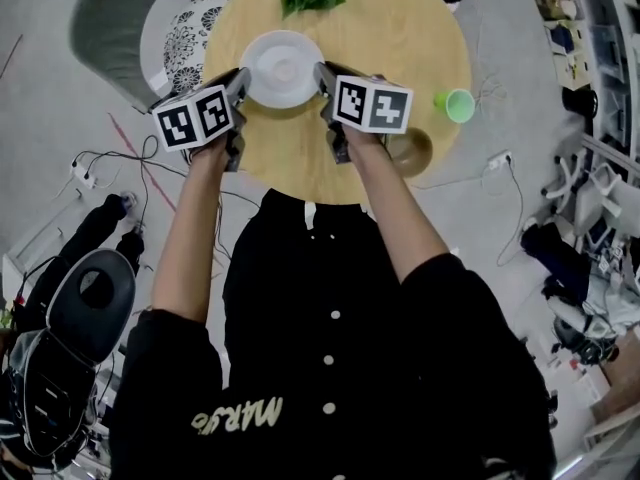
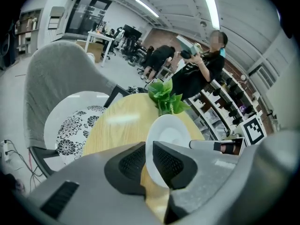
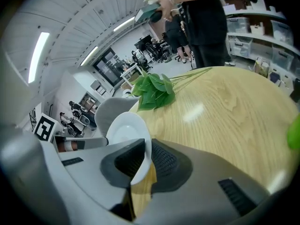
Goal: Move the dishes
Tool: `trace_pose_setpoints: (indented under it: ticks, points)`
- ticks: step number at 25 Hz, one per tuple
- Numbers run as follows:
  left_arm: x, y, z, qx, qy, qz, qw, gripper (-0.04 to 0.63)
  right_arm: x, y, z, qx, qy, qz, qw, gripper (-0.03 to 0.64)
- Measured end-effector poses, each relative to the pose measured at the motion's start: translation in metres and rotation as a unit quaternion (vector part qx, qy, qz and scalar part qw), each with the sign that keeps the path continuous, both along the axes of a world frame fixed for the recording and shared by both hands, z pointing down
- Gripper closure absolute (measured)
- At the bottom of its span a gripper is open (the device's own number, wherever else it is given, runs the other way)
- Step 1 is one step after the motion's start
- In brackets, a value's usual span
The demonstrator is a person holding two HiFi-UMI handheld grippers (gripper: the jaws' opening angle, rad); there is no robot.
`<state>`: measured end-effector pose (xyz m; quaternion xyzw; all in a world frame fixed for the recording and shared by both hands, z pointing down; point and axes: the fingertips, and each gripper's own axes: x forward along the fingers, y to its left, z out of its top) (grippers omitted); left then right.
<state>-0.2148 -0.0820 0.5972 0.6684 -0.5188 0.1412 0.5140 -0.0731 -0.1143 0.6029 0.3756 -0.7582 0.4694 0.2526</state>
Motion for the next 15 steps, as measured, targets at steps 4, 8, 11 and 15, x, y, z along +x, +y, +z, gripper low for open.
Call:
trace_pose_setpoints:
  ticks: [4,8,11,15]
  points:
    - [0.014,0.011,-0.006,-0.004,0.006,0.009,0.9999,0.546,0.015,0.014,-0.008,-0.001,0.004,0.010,1.000,0.572]
    - [0.029,0.025,-0.012,-0.007,0.003,0.029,0.9996,0.546,0.031,0.035,-0.014,-0.005,0.010,0.026,1.000,0.572]
    - [0.040,0.038,-0.015,-0.011,0.002,0.043,0.9990,0.546,0.044,0.054,-0.018,-0.008,0.017,0.044,0.999,0.571]
    - [0.055,0.054,-0.016,-0.018,0.005,0.064,0.9978,0.546,0.060,0.077,-0.017,-0.019,0.020,0.069,0.997,0.571]
